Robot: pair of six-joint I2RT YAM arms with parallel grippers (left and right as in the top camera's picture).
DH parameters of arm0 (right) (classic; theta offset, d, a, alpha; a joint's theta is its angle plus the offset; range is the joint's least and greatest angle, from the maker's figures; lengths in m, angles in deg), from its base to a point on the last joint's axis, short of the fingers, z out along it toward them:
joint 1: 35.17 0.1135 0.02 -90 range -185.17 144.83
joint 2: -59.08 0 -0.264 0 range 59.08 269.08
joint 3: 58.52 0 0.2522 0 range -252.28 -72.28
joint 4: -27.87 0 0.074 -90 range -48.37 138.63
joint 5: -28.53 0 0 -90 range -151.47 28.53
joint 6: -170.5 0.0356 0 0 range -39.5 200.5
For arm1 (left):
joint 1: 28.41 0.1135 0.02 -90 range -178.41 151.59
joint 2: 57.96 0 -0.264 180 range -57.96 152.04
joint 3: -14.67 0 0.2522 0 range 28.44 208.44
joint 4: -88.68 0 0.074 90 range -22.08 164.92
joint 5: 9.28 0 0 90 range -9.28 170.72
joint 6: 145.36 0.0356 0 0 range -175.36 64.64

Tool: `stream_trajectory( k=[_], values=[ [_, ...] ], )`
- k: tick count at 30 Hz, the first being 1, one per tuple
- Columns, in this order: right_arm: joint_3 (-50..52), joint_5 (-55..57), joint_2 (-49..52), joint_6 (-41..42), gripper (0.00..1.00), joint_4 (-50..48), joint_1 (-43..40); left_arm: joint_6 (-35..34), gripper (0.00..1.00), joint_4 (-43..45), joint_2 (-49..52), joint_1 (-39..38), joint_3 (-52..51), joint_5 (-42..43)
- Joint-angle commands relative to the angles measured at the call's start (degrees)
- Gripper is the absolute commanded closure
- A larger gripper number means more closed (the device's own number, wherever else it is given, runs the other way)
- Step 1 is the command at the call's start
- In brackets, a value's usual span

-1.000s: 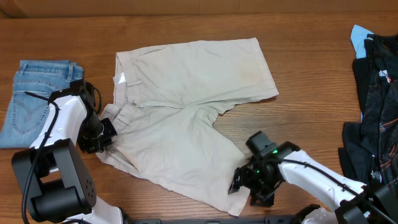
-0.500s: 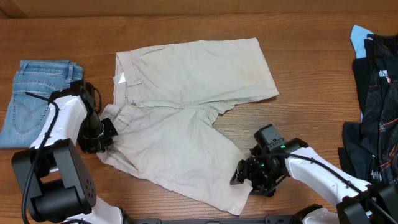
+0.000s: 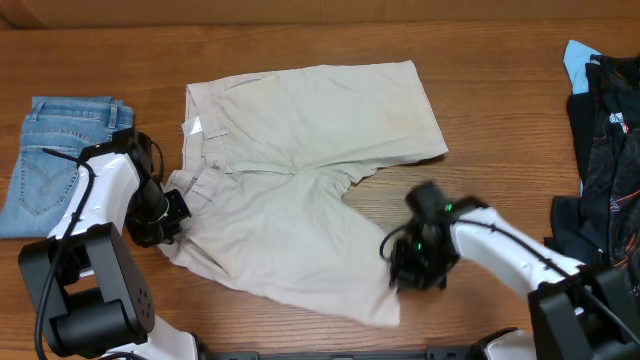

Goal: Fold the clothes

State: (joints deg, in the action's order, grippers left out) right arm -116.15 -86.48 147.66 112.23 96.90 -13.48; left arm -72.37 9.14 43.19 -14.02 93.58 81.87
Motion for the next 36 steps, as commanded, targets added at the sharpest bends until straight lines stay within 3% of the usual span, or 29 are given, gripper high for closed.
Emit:
stream_trajectory(
  k=[1, 7, 8, 10, 12, 20, 31, 36],
  values=[
    [-11.9, 10.5, -1.3, -5.1, 0.96, 1.0, -6.5, 5.1, 0.96, 2.4, -0.8, 0.2, 3.4, 10.8],
    [-17.3, 11.5, -1.0, -6.8, 0.93, 1.3, -16.6, 5.7, 0.96, 7.8, -0.8, -0.5, 4.1, 13.5],
    [-17.3, 11.5, -0.6, -8.2, 0.84, 2.3, -17.3, 5.7, 0.96, 7.8, -0.8, -0.5, 4.1, 13.4],
    [-17.2, 12.4, 0.0, -9.9, 0.54, 3.5, -17.4, 5.7, 0.95, 7.4, -0.8, -0.5, 4.1, 13.3],
    [-17.2, 13.0, 0.3, -10.8, 0.49, 4.5, -17.4, 5.7, 0.95, 6.9, -0.8, -0.6, 4.1, 13.3],
    [-13.2, 11.3, 0.3, -11.2, 0.45, 12.3, -15.0, 5.7, 0.94, 5.5, -0.8, -0.6, 4.1, 13.3],
    [1.1, 6.9, 0.3, -6.2, 0.46, -2.1, -12.3, 5.7, 0.93, 4.8, -0.8, -0.6, 4.1, 13.4],
    [3.4, 8.5, 0.3, -4.5, 0.54, -9.6, -12.3, 5.7, 0.93, 4.2, -0.8, -0.6, 4.1, 13.3]
  ],
)
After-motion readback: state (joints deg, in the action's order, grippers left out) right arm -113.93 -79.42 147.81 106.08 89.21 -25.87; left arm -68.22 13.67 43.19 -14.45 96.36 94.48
